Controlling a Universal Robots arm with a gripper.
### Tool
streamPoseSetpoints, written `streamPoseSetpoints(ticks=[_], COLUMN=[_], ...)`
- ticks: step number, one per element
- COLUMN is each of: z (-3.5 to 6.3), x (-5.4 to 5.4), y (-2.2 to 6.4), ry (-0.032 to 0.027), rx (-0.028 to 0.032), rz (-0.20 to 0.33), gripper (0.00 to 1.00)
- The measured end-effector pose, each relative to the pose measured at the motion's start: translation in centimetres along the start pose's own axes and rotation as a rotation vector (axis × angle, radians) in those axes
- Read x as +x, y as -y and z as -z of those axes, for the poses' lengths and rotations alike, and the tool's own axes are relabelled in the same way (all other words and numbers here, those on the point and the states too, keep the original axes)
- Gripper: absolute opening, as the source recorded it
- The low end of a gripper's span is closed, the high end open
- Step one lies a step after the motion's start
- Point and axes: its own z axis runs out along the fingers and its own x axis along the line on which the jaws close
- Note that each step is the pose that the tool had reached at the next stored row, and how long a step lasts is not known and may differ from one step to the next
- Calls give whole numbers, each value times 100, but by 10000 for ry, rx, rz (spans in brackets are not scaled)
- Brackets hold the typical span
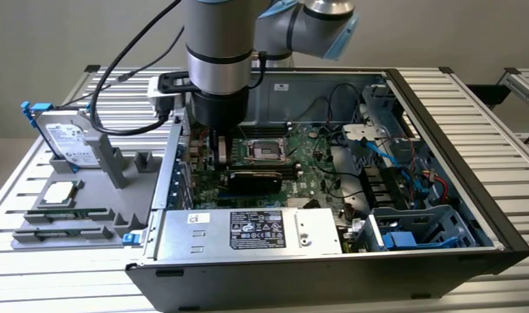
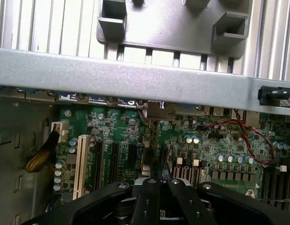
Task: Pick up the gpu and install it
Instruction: 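Insert the gpu into the slot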
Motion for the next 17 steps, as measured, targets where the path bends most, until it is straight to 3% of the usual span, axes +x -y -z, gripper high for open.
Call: streamPoseSetpoints(ticks=[17], z=[-42], x=[-1], y=[-34], ry=[-48], rx=[-7], rz=[0], gripper=[11])
